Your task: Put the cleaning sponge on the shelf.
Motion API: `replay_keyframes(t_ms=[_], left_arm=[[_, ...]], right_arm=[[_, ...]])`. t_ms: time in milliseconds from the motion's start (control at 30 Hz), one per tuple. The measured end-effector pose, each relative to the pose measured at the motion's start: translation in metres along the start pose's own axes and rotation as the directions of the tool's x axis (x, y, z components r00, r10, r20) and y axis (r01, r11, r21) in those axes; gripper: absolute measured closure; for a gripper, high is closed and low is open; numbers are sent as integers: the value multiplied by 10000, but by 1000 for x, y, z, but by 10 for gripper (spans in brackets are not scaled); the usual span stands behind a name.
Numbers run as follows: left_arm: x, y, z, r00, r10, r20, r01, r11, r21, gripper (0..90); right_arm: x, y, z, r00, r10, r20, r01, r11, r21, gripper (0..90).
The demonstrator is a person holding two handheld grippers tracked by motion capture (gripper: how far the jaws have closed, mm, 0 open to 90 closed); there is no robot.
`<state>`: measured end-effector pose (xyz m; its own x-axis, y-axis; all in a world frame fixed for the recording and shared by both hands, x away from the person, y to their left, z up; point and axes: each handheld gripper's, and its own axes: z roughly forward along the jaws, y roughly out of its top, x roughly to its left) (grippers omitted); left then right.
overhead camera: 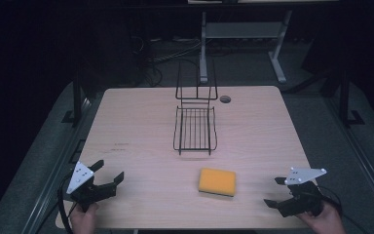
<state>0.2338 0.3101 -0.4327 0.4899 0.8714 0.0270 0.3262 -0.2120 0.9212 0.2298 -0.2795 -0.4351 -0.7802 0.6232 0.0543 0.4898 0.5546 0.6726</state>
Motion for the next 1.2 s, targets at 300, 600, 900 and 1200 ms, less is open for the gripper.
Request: replay_keyframes(t_ms=[300,600,900,1200], left_arm=[[-1,0,0,10000,31,-2,-31,10000,-2,134],[1,-1,0,10000,-63,-16,63,10000,-51,134],[0,0,0,10000,-24,-56,24,10000,-58,135],[0,0,0,10000,53,-2,-53,10000,-27,134]], right_arm=[[2,10,1,9995,-269,-184,270,9996,79,149],[5,25,8,9968,-666,-441,677,9974,234,149],[7,36,12,9939,-892,-646,923,9946,475,149],[8,46,16,9905,-1068,-868,1131,9910,712,149]])
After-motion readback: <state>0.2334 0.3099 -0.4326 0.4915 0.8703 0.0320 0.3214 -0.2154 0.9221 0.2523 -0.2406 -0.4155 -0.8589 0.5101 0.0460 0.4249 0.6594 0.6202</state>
